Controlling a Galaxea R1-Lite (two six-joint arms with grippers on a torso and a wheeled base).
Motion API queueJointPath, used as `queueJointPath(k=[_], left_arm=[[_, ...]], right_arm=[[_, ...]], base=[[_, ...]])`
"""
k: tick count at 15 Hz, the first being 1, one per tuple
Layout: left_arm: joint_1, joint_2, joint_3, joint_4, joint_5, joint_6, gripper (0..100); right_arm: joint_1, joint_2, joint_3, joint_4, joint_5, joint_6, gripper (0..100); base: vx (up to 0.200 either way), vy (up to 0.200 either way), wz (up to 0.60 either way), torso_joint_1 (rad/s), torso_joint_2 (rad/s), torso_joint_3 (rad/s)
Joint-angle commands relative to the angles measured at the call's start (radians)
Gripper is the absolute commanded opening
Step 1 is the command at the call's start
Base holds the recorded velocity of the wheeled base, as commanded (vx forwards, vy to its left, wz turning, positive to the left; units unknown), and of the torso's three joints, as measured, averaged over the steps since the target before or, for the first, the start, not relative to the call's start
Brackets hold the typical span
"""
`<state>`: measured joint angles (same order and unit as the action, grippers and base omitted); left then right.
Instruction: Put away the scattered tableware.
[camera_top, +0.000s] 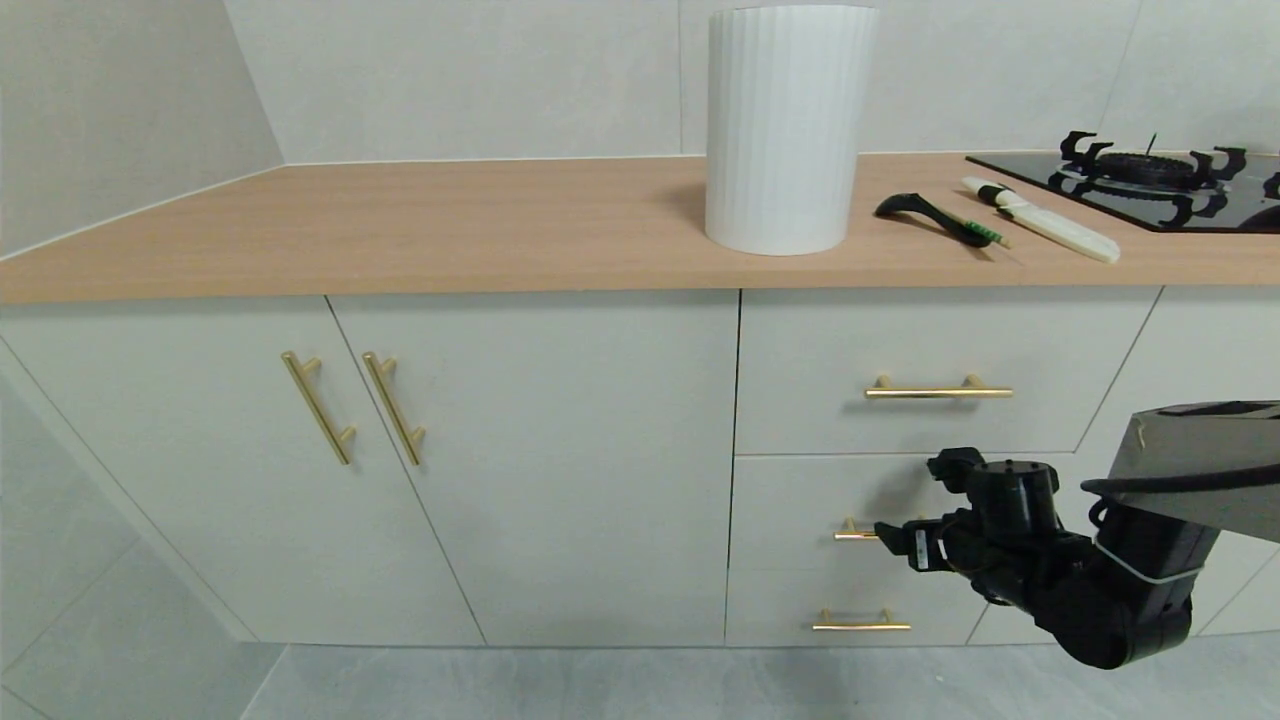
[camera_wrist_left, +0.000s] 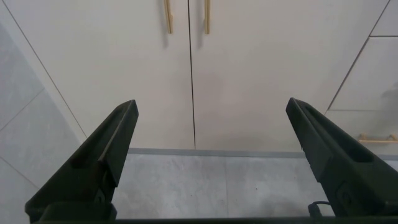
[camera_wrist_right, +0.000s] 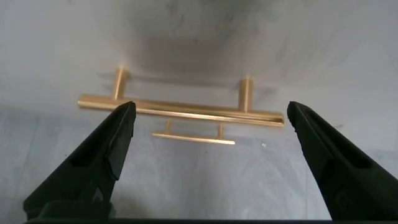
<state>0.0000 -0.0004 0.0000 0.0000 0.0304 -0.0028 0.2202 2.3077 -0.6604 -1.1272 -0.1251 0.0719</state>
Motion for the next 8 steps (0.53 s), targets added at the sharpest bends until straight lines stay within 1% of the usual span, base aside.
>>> queueJointPath(k=[1, 3, 8], left_arm=[[0.000, 0.000, 0.000, 0.000, 0.000, 0.000, 100], [0.000, 0.000, 0.000, 0.000, 0.000, 0.000, 100], [0.000, 0.000, 0.000, 0.000, 0.000, 0.000, 100]], right_arm=[[0.002, 0.053, -0.024, -0.040, -0.028, -0.001, 100], [0.002, 0.068, -0.033, -0.045, -0.044, -0.001, 100], [0.011, 0.091, -0.025, -0.045, -0.045, -0.006, 100]], base=[[0.000, 0.000, 0.00, 0.000, 0.00, 0.000], [0.000, 0.000, 0.00, 0.000, 0.00, 0.000], [0.000, 0.000, 0.00, 0.000, 0.00, 0.000]])
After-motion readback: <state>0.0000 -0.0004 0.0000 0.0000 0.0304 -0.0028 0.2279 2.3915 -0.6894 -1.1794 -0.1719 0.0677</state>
